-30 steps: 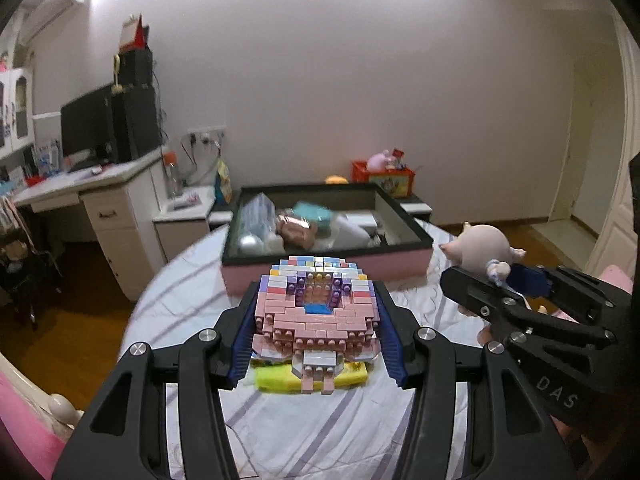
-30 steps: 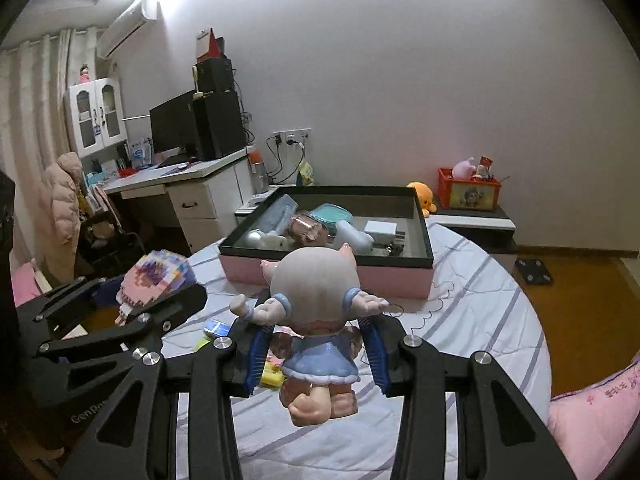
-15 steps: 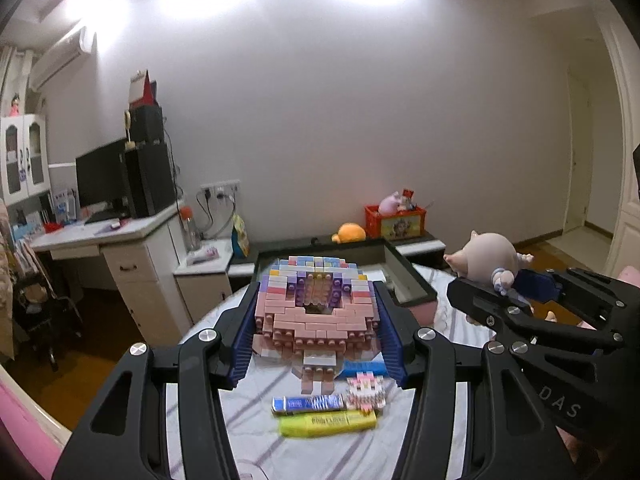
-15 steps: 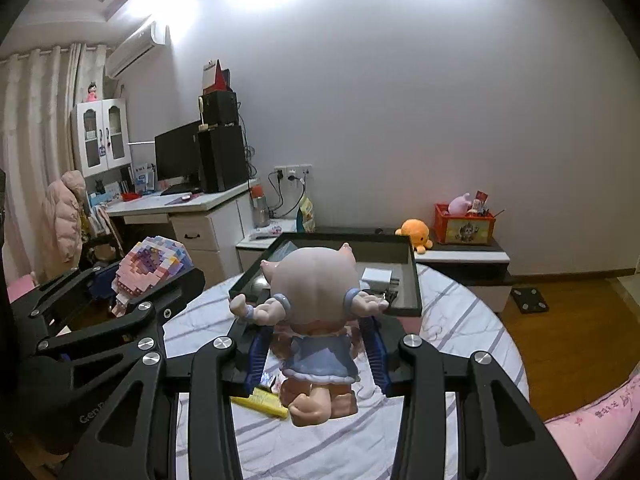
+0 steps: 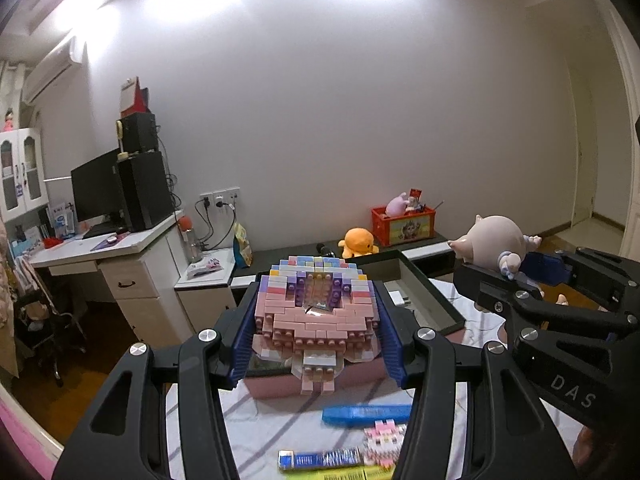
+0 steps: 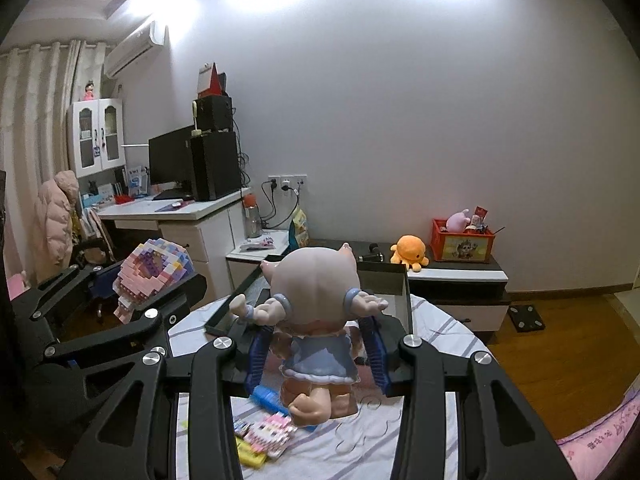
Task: Organize rigid objects
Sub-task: 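Carry the block figure and doll into the pink tray box and release both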
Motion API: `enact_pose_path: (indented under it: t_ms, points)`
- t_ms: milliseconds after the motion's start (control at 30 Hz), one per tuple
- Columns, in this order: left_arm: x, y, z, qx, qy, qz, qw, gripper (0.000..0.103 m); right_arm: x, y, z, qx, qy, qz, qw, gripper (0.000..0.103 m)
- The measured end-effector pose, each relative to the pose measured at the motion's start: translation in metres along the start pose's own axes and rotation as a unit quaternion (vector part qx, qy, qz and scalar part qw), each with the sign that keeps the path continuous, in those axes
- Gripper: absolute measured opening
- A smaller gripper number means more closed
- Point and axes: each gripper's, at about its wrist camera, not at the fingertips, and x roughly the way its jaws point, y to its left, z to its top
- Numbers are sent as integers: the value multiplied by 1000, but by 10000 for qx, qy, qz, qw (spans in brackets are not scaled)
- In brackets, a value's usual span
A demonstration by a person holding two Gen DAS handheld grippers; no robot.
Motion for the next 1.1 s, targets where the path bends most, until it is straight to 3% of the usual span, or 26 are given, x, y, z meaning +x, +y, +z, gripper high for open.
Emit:
enact_pose_path:
  t_ms: [200, 400, 567, 800, 933, 1033, 1100]
  points:
    - [67, -4, 4, 84, 334, -87, 9994, 54, 56, -17, 5, 5, 284, -96, 9996, 43]
    - [153, -7, -7, -13, 1064, -283, 9939, 54, 124, -37, -4, 49, 850, -182, 9962, 43]
    - [192, -11, -26, -7, 1476, -88, 9890, 54, 163, -44, -20, 73, 1290, -301, 9912, 43]
    - [210, -13, -39, 123, 1708, 63, 9852, 56, 180, -46, -33, 111, 1500, -488, 9874, 44]
    - [210, -10, -40, 95, 1757, 212, 9842, 74, 181, -49, -34, 201, 1549, -502, 9865, 44]
    - [203, -7, -37, -2, 1814, 200, 9832, 79, 177, -52, -31, 299, 1578, -523, 9856, 48]
    - [196, -2, -34, -78, 1756, 193, 9842, 80, 168, -52, -28, 293, 1475, -657, 9864, 61]
